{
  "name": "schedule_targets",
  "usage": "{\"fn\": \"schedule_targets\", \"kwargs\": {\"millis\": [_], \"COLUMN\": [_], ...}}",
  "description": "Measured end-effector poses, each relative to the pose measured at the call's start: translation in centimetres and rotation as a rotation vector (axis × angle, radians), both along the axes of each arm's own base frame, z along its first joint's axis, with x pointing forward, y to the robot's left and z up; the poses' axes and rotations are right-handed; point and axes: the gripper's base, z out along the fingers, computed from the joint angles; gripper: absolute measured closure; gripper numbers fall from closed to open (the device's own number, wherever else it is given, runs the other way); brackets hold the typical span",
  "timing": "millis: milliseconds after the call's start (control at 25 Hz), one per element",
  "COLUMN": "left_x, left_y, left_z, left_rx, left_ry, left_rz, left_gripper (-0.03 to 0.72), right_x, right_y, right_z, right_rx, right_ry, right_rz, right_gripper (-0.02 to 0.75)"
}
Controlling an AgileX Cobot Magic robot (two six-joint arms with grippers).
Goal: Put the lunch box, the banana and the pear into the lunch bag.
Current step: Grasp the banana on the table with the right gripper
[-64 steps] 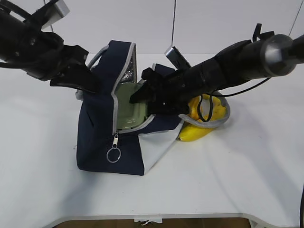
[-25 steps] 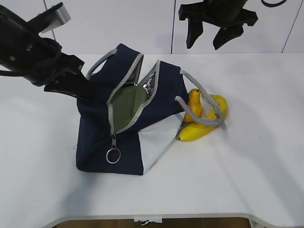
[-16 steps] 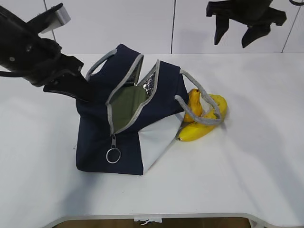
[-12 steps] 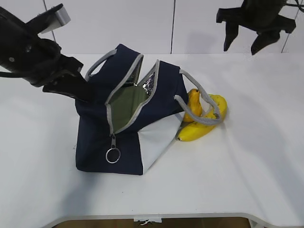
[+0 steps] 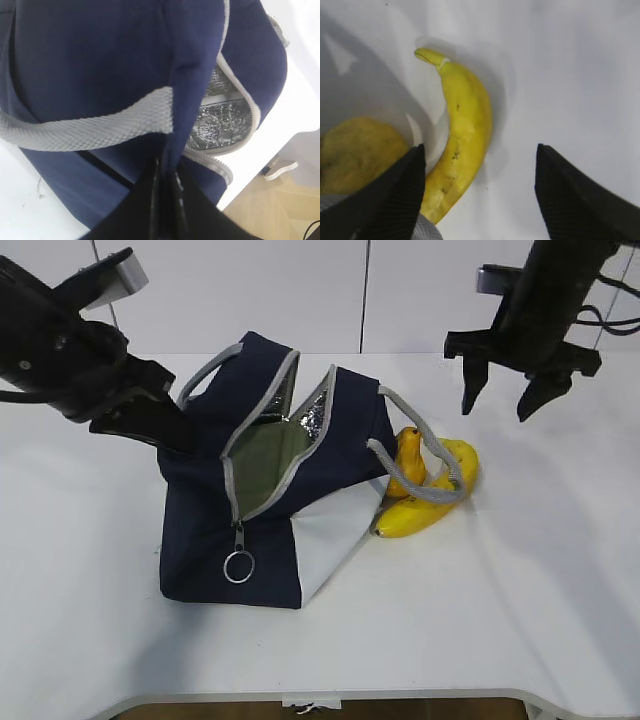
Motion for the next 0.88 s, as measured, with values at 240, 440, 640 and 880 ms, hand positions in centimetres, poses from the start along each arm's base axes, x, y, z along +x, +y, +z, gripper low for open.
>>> {"fn": "schedule_targets", "kwargs": {"millis": [240, 440, 640, 880], "left_x": [0.1, 0.1, 0.1, 0.1], "left_y": [0.0, 0.0, 0.0, 0.0], "left_z": [0.0, 0.0, 0.0, 0.0], "left_rx": [0.000, 0.002, 0.002, 0.002], "left_ry": [-0.006, -0.007, -0.008, -0.008], "left_rz": [0.004, 0.004, 0.005, 0.005], "left_gripper": [0.690, 0.690, 0.690, 0.690], "right_x": [0.7, 1.1, 1.3, 1.5], "right_y": [0.7, 1.0, 1.0, 1.0], "right_z": [-2.8, -4.7, -6.2, -7.1], "right_rx": [0.065, 0.085, 0.079, 0.077], "right_ry": [0.064, 0.101, 0.129, 0.143], "right_rz": [-0.011, -0.017, -0.018, -0.019], "right_gripper": [0.209, 0.209, 0.209, 0.210]}}
